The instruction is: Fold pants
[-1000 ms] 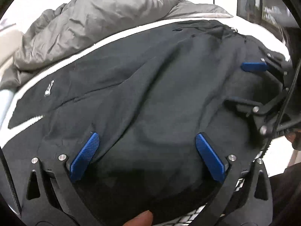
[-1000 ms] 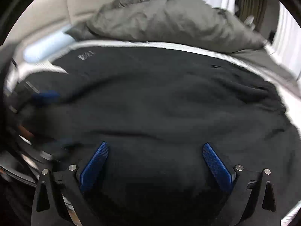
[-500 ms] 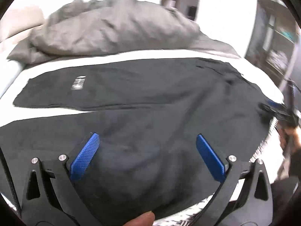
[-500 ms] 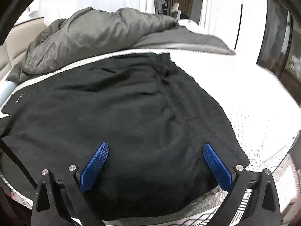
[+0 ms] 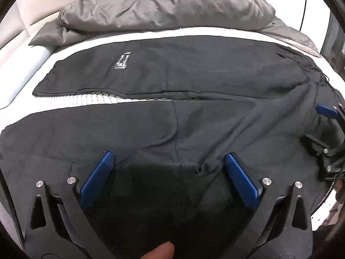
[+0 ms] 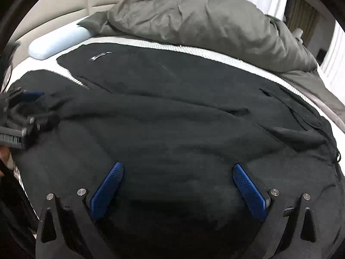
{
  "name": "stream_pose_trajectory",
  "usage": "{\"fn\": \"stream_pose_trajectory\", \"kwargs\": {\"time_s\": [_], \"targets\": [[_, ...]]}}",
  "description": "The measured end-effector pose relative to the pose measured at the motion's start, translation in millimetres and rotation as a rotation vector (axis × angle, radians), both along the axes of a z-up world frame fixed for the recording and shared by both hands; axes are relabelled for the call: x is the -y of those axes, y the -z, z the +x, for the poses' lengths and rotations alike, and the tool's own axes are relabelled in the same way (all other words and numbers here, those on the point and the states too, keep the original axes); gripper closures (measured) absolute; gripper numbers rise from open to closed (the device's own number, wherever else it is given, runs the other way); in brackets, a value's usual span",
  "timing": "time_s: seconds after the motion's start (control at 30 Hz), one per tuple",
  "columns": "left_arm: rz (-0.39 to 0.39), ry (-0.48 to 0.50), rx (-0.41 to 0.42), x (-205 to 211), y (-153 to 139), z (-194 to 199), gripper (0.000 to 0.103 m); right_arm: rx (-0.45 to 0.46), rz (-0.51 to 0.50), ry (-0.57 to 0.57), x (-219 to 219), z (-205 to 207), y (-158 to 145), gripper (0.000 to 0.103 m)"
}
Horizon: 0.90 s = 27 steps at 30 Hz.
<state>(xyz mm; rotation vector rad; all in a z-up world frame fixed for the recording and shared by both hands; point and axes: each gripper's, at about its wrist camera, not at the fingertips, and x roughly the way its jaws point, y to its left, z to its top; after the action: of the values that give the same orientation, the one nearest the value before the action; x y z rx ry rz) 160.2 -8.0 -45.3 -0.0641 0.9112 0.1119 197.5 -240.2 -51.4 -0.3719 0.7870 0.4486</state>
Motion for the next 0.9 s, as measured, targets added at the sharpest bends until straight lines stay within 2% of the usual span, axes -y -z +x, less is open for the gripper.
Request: {"fn": "stream_pose_trajectory", "kwargs": {"time_s": [0.17,0.27,0.33,0.4,0.5,0.6,0.7,0.77,0.87,0.9], "targets": [[-0.011,-0.007,-0.006,-0.5,1.3,4.2,0.0,0.016,0.003,0.142,84.5,3.5,-6.8,0.001],[-0.011,-0.016,-0.006,-4.1,4.3,7.7,0.0,0.029,0.006,0.292,150.6,1.8,-8.4,0.001],[-0.006,-0.024,-0.007,-7.9,5.8,12.3,0.0,0.091,-0.037,0.406,192.1,2.3,-12.5,0.0],[-0.008,-0.056,-0.004,-12.5,6.1,14.9,0.0,0.112,-0.045,0.494,218.6,1.2,-14.3,0.001],[0.002,-0.111,0.02,-15.7,3.3,11.9,0.0,0.09,0.02,0.598,239.5,-2.9,-21.6,0.001],[0.011,-0.114,0.09,-10.7,-7.7,3.4,0.001,0.115,0.038,0.55,220.8,-8.4,-34.7,0.0],[0.002,-0.01,0.119,6.3,-15.6,-3.0,0.0,0.107,0.103,0.403,174.9,-20.2,-48.6,0.0],[0.007,0.034,0.131,20.4,-18.9,-8.1,0.001,0.077,0.102,0.283,138.6,-18.4,-51.6,0.0],[-0.04,0.139,0.185,42.0,-27.8,-5.3,0.0,0.065,0.092,0.147,87.6,-17.8,-53.8,0.0],[-0.039,0.149,0.179,46.2,-26.4,-0.2,0.0,0.055,0.1,0.11,72.2,-13.1,-50.7,0.0]]}}
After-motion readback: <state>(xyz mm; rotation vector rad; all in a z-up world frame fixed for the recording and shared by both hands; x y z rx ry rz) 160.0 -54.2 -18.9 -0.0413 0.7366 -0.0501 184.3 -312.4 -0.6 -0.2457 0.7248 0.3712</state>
